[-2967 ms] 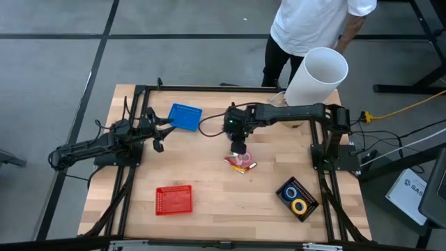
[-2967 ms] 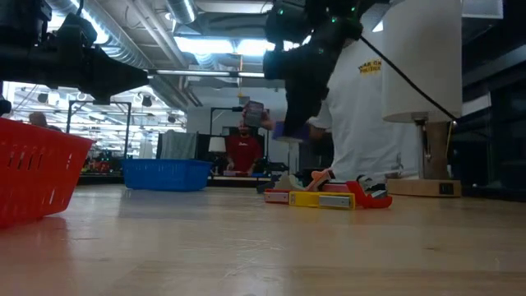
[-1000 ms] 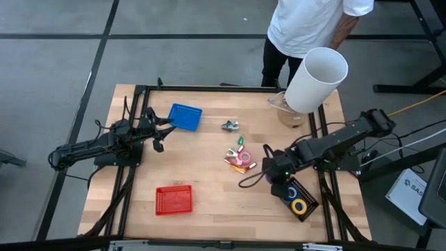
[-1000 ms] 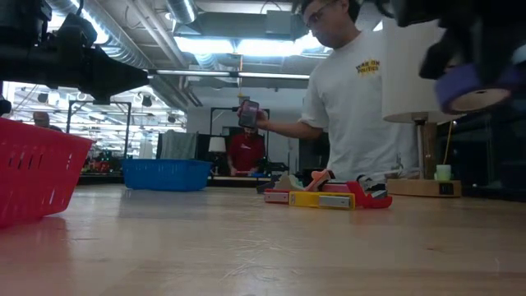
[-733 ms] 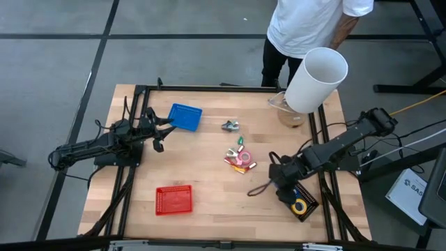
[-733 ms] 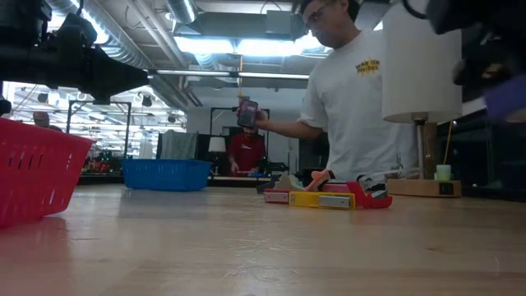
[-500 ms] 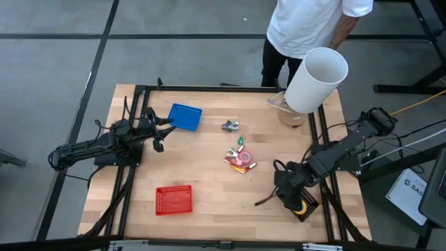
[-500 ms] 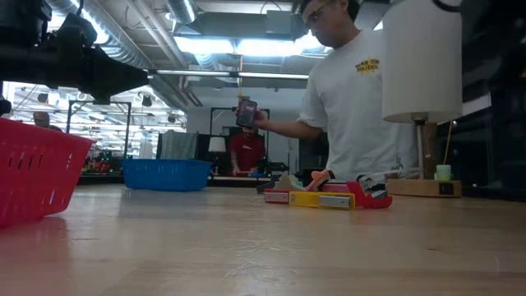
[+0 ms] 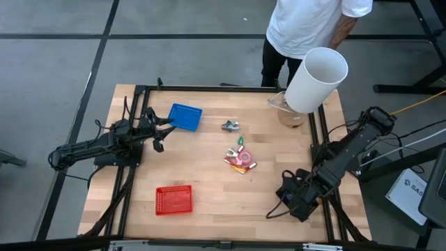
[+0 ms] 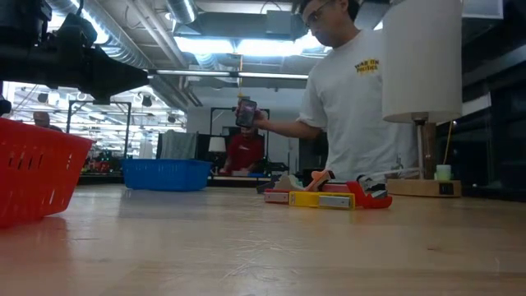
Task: Pick and place Stapler, Stapler remover, tape
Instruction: Put the blue tape into the black bin
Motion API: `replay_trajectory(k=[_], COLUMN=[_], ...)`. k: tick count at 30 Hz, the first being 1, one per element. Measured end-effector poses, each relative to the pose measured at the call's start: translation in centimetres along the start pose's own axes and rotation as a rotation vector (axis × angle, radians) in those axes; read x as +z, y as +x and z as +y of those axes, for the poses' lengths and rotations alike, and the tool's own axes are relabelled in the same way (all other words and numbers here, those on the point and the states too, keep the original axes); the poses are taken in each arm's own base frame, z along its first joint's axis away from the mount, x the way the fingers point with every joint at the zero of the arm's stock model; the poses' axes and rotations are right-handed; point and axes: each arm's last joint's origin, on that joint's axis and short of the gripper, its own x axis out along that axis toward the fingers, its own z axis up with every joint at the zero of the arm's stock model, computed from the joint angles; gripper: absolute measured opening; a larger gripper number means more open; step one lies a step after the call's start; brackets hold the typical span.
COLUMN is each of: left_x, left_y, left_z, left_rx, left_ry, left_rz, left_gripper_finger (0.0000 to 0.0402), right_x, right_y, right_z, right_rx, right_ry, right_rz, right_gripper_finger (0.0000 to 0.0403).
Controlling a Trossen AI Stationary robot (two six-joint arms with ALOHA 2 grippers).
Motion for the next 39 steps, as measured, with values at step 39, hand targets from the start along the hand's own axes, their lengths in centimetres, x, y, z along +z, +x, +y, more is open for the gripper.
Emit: replay_trajectory(k=[39], left_x=[0.0], left_y=[0.0], left_z=[0.0], left_rx=[0.0], left_ry=[0.0], left_rz=[0.0], left_gripper_finger=[0.0148], right_x=[-0.94], right_y=[0.04], right_z=[-0.13], right_rx=[-0.068], right_ry=[-0.003], right_rz=[-0.027], right_gripper_finger=[0.0046])
